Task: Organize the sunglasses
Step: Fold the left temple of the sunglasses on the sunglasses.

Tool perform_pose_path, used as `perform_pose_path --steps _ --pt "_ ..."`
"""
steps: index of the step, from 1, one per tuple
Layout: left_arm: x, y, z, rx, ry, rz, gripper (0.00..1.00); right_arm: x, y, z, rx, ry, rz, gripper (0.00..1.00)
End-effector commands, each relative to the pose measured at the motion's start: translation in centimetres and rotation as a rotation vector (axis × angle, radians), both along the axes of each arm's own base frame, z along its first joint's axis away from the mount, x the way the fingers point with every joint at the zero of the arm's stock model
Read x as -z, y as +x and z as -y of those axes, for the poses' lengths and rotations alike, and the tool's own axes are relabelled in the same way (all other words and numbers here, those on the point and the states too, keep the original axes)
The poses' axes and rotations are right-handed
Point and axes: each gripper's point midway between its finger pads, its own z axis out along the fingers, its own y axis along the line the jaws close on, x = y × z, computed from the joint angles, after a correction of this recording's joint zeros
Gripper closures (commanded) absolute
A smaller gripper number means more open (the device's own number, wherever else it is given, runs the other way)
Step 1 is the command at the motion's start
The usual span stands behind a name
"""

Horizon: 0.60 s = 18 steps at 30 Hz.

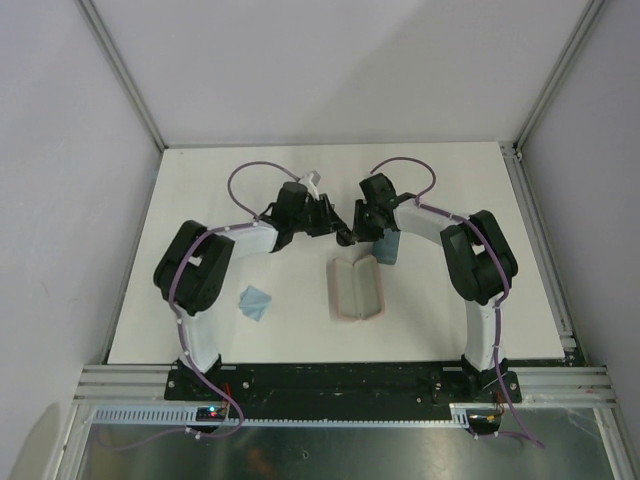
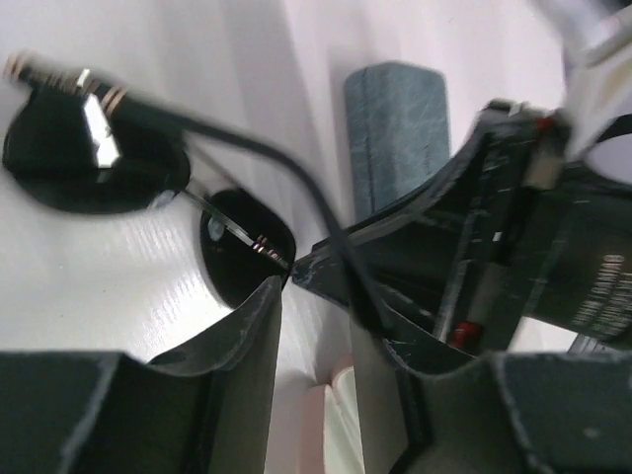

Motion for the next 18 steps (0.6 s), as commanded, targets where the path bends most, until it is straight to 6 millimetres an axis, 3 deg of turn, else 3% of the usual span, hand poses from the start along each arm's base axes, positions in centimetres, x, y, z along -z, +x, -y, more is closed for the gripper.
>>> perform_pose_path --steps 1,7,12,18 --pt "1.0 0.4 0.7 0.024 -0.017 -0.006 0.62 0.6 0.0 0.6 -0.003 -0.032 -0.018 0.71" --pt "1.7 -0.5 0.6 0.061 -0.01 -0.015 0.62 -0.3 0.3 0.9 0.005 -0.023 -0.005 0.71" --pt "-1.4 -1.5 -1.0 0.053 0.001 0.052 0.62 -1.5 0.4 1.1 0.007 -0.012 0.01 0.7" --pt "-4.2 -3.1 -4.6 0.024 -0.004 0.087 0.62 -3.8 0.6 1.6 0.013 -0.022 0.06 0.67"
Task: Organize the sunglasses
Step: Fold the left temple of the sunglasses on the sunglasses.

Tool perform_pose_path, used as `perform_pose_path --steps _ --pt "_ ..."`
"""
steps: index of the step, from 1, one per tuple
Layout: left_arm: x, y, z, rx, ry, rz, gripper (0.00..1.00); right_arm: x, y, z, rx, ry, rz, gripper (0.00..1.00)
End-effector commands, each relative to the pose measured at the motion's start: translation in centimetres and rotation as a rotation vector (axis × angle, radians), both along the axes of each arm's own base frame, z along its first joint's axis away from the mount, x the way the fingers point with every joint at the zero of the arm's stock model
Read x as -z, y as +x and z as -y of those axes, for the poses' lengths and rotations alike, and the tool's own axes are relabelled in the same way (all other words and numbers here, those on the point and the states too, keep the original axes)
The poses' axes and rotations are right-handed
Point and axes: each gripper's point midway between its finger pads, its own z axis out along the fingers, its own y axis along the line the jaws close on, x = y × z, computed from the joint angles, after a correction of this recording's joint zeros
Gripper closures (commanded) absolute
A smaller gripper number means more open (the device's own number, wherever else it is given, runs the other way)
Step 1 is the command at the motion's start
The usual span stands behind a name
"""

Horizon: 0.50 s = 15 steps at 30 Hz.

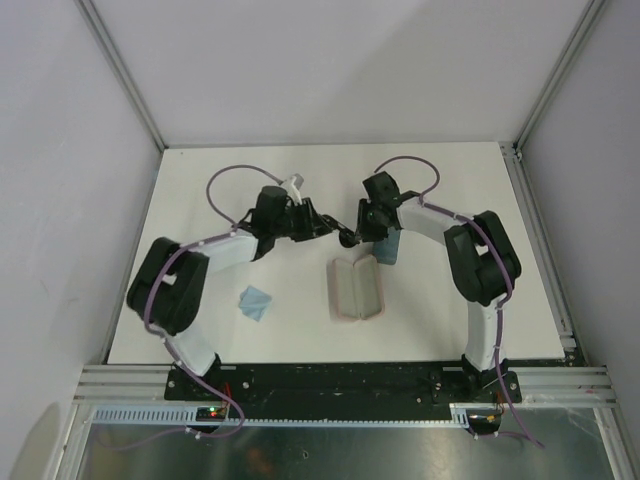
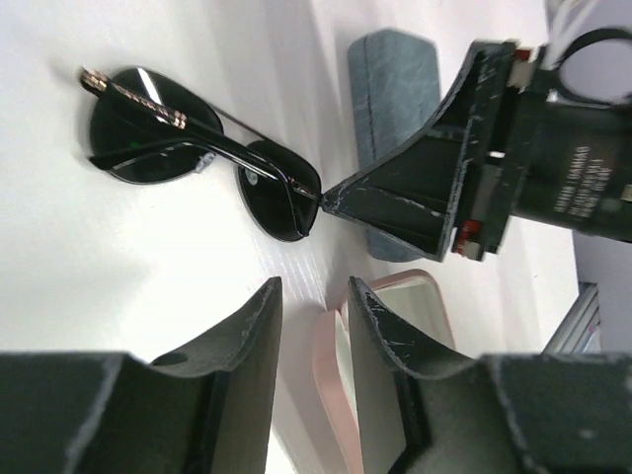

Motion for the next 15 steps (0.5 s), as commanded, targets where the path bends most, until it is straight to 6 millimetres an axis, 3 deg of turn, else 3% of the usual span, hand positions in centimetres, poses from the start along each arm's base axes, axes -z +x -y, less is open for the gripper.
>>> perform_pose_path --steps 1,6,12,15 --pt "-5.0 -0.4 -2.7 -0.005 -0.021 0.119 0.62 -3.9 0.7 0.6 -0.002 -0.024 0.086 0.66" --pt "-7.7 -1.7 -5.9 -0.036 -0.015 0.161 0.62 -6.1 0.7 -0.1 -0.057 -0.068 0.146 0.65" --pt "-10.1 -4.8 -10.0 -0.121 0.044 0.247 0.42 -9.2 -1.2 -3.1 -0.169 -0.111 0.249 0.59" --pt "-9.4 -7.2 -11.4 -0.183 0.036 0.227 0.34 -10.9 -3.0 -5.0 -0.229 -0.114 0.303 0.58"
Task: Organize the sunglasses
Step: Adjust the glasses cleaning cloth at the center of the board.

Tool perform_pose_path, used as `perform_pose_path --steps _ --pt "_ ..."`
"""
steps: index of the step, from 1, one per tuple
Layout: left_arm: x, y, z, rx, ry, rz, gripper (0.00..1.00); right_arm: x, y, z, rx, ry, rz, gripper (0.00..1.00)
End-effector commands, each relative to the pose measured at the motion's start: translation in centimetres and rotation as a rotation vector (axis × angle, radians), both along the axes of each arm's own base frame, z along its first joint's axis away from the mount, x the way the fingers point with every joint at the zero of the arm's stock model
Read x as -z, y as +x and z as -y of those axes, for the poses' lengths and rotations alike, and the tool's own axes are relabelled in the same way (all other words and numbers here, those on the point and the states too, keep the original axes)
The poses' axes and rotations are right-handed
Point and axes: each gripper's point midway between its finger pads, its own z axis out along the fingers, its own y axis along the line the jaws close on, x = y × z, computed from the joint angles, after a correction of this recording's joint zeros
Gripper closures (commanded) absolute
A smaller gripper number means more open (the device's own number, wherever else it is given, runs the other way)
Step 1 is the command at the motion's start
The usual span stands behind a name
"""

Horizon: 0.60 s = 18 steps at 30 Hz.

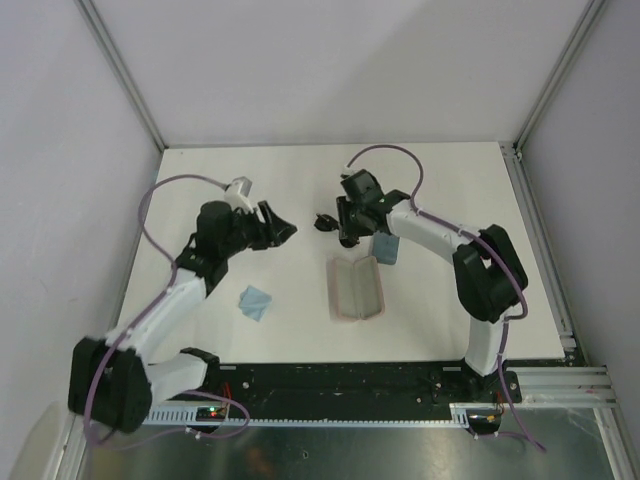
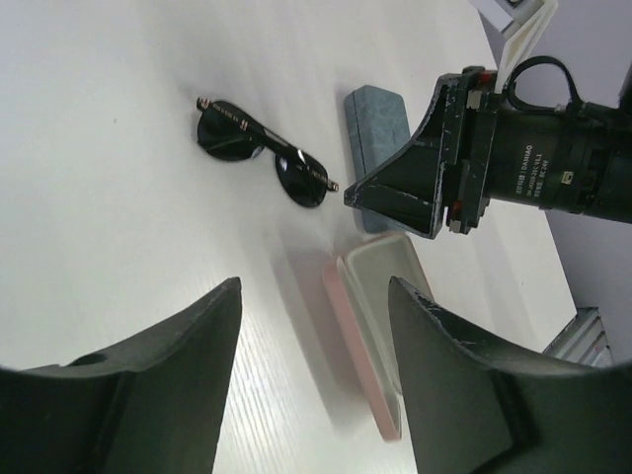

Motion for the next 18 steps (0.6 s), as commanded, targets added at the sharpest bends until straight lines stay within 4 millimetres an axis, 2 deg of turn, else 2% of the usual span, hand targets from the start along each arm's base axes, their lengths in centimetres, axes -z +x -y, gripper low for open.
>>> perform_pose_path --steps 1,5,7,10,13,18 --pt "0.5 -3.4 -2.5 -0.088 0.008 -0.008 0.32 -5.8 -2.0 -3.1 -0.106 0.017 0.145 0.58" --pt "3.5 -6.3 -5.1 -0.249 -0.022 -0.093 0.25 -7.2 -4.8 -5.2 -0.136 0.116 0.153 0.61" --pt "5.0 -7.5 -6.3 -0.325 -0.041 -0.136 0.18 -7.7 -6.1 -6.2 -0.144 0.156 0.158 0.62" --pt "7.3 -9.1 -7.6 -0.429 -0.077 -0.219 0.12 -7.5 -8.2 -7.5 -0.156 0.169 0.156 0.63" --pt "9.4 -10.3 -8.9 -0.531 -0.08 -0.303 0.15 -7.2 -10.1 -8.5 -0.168 0.169 0.155 0.64" --pt "13.2 -12.1 -11.6 -0.73 0.01 -0.489 0.21 -6.4 -12.0 -8.8 -0.169 0.176 0.135 0.65"
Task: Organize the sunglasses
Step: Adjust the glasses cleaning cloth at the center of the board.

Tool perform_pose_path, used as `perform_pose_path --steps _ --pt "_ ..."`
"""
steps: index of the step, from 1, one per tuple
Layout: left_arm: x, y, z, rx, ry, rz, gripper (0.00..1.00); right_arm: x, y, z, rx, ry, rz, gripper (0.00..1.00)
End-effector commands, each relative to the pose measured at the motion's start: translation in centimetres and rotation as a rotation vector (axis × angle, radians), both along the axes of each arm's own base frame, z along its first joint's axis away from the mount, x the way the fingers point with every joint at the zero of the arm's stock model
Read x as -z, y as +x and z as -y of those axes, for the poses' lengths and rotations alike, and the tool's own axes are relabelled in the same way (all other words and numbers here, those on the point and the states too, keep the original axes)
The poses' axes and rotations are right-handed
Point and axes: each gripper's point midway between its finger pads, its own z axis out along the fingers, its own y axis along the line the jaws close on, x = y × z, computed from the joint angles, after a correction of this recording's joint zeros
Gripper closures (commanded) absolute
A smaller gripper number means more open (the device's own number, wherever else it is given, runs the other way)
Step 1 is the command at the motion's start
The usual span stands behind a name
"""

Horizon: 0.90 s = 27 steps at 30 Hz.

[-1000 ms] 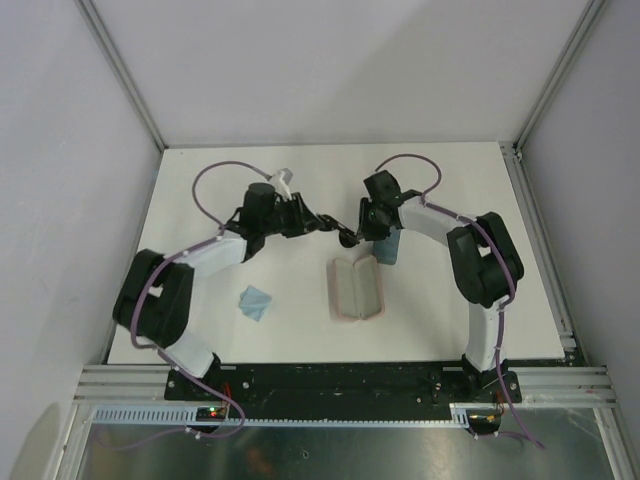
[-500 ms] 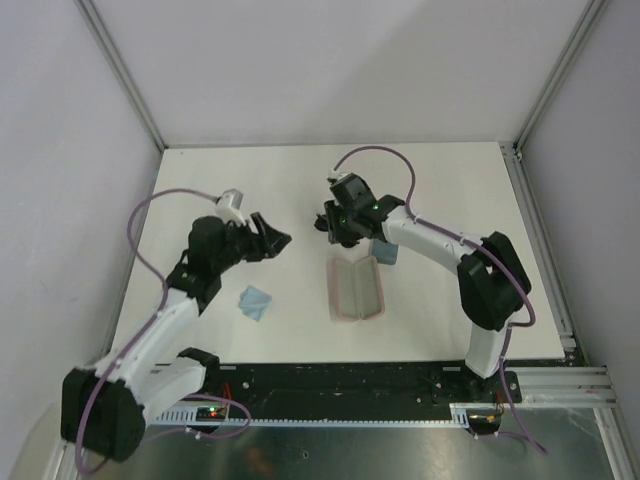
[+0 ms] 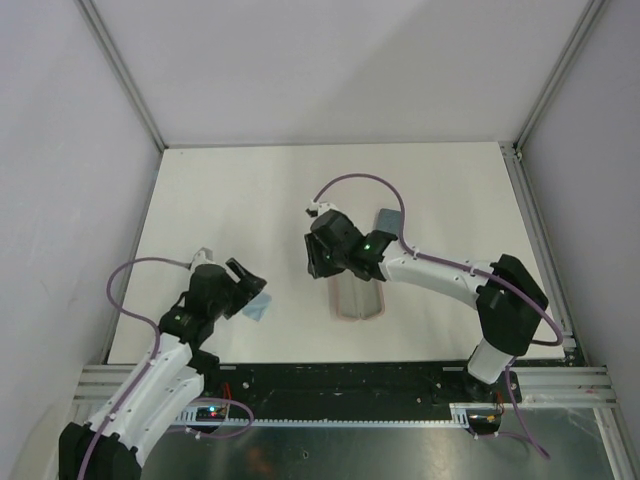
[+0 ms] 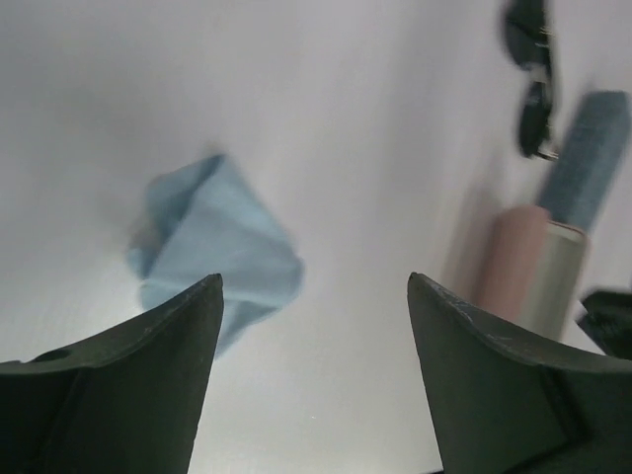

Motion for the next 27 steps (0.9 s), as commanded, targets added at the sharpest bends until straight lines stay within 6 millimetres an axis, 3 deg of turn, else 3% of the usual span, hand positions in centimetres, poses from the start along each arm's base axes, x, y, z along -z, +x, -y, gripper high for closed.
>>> perform_pose_path --steps 1,7,17,21,24,27 --pt "3.4 -1.5 -3.4 -0.244 0.065 -0.202 0.22 -1.4 -0.6 -0.1 0.049 0.057 0.025 0.65" --pt "5.3 -2.3 -4.1 -0.3 0.099 -0.301 0.38 -0.7 -1.0 0.9 0.072 0.034 0.016 0.65" --pt "5.2 -1.2 -5.1 -0.353 0.134 -0.274 0.59 -0.6 -0.9 1.5 0.089 0.017 0.022 0.66" --pt "5.4 -0.8 -4.3 -0.331 0.112 -0.277 0.74 -0.3 -1.1 1.9 0.096 0.008 0.018 0.66" --pt "4.9 -0.1 -3.9 -0.313 0.096 -0.251 0.92 -0.1 -1.2 2.4 0.104 -0.001 0.016 0.66" --pt "4.6 0.4 -3.0 -0.274 0.067 -0.222 0.99 0.3 -1.4 2.9 0.112 -0.013 0.015 0.67"
